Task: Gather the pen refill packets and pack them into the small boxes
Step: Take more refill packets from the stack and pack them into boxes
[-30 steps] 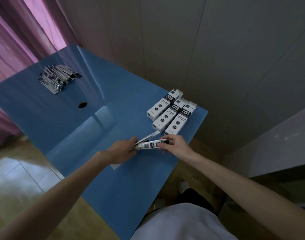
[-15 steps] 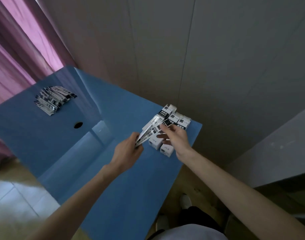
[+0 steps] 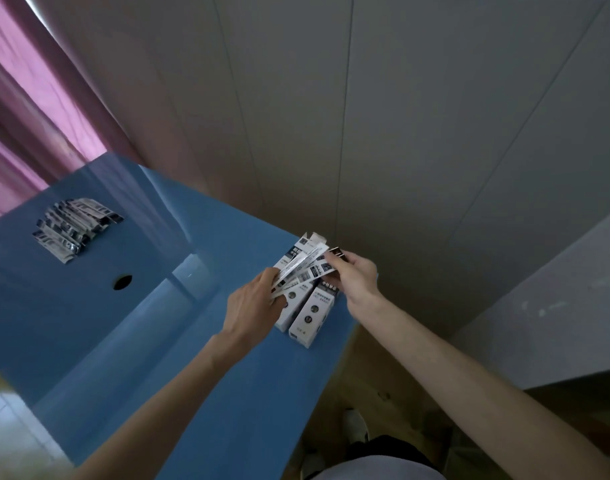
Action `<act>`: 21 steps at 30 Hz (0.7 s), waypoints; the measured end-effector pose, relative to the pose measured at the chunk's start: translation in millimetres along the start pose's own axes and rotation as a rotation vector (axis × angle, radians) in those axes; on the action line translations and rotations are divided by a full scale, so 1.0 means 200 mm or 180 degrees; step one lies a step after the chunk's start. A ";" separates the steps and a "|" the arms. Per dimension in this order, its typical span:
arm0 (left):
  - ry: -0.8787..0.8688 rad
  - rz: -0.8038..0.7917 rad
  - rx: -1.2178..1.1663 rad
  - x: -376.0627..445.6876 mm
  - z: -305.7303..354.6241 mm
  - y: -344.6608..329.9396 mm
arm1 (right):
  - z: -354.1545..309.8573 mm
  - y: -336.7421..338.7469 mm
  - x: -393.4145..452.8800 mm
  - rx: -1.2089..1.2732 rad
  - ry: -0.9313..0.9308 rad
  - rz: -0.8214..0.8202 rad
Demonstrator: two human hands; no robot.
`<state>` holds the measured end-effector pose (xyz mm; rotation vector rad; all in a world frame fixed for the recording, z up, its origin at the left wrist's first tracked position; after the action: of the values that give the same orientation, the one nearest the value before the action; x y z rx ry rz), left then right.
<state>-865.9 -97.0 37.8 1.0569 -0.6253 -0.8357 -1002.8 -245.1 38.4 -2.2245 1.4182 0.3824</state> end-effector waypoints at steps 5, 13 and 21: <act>0.0156 -0.0048 -0.0097 0.15 0.03 -0.01 | -0.12 0.05 0.10 -0.0335 0.0255 -0.0290; 0.0087 0.0021 -0.0100 0.30 0.07 -0.08 | -0.31 0.11 0.23 -0.0583 0.0837 -0.0416; 0.0728 -0.0002 -0.0364 0.39 0.02 -0.15 | -0.47 0.20 0.41 -0.0943 0.1101 -0.0328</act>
<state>-834.4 -170.7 15.5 1.0304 -0.3801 -0.7297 -1006.4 -371.3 70.0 -2.6962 1.4859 0.1865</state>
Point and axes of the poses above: each hand's wrist, its own x-axis towards the middle knuckle, its own y-axis out of the back of the hand, z = x × y, the point moved 4 cm from there along x, towards the middle knuckle, and after that the axes turned 1 degree about y, right-handed, at the moved point
